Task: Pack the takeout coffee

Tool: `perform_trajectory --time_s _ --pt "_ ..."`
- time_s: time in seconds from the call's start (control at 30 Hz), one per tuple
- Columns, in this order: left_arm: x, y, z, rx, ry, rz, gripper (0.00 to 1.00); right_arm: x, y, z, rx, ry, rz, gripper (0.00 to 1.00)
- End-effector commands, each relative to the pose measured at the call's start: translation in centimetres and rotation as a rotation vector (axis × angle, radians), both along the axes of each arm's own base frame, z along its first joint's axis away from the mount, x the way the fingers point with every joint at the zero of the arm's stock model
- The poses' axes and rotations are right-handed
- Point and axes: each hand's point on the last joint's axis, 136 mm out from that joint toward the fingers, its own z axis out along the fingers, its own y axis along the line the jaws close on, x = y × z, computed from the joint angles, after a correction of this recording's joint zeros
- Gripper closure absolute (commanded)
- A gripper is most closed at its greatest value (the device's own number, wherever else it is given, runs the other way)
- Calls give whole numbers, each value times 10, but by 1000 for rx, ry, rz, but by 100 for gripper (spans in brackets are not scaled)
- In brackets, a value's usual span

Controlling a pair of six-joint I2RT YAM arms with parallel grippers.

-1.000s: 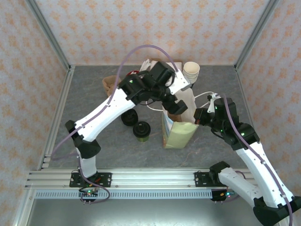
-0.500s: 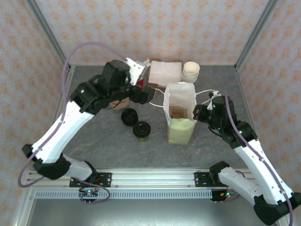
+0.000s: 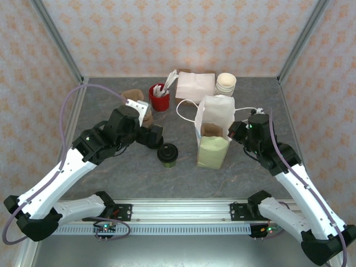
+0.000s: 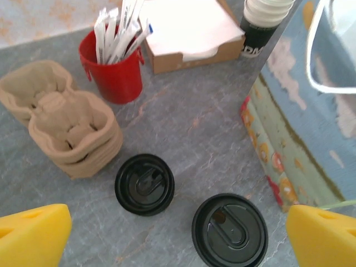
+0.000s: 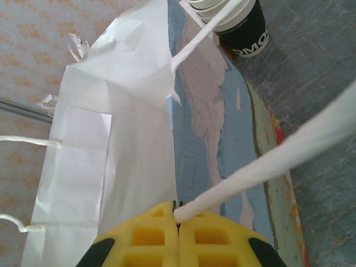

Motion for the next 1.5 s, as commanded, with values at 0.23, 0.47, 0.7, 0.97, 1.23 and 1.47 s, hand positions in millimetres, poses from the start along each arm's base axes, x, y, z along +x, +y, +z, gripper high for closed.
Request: perform_trajectory --time_s 0.23,0.47,0.7,0.97,1.23,1.47 --pt "0 8 -27 -48 -24 59 1 -10 1 1 -3 15 16 59" --pt "0 1 -38 -43 -3 26 2 -38 -43 16 -269 3 4 33" --pt "15 -6 -50 24 -86 -23 0 -30 -55 63 -368 -58 21 27" --pt "18 -14 -61 -48 -204 -63 0 36 -43 104 -301 -78 18 26" --pt "-3 -3 -54 -49 -97 -53 0 78 -34 122 -118 13 51 28" --pt "-17 7 -67 -58 -8 0 1 88 -23 87 -148 110 152 29"
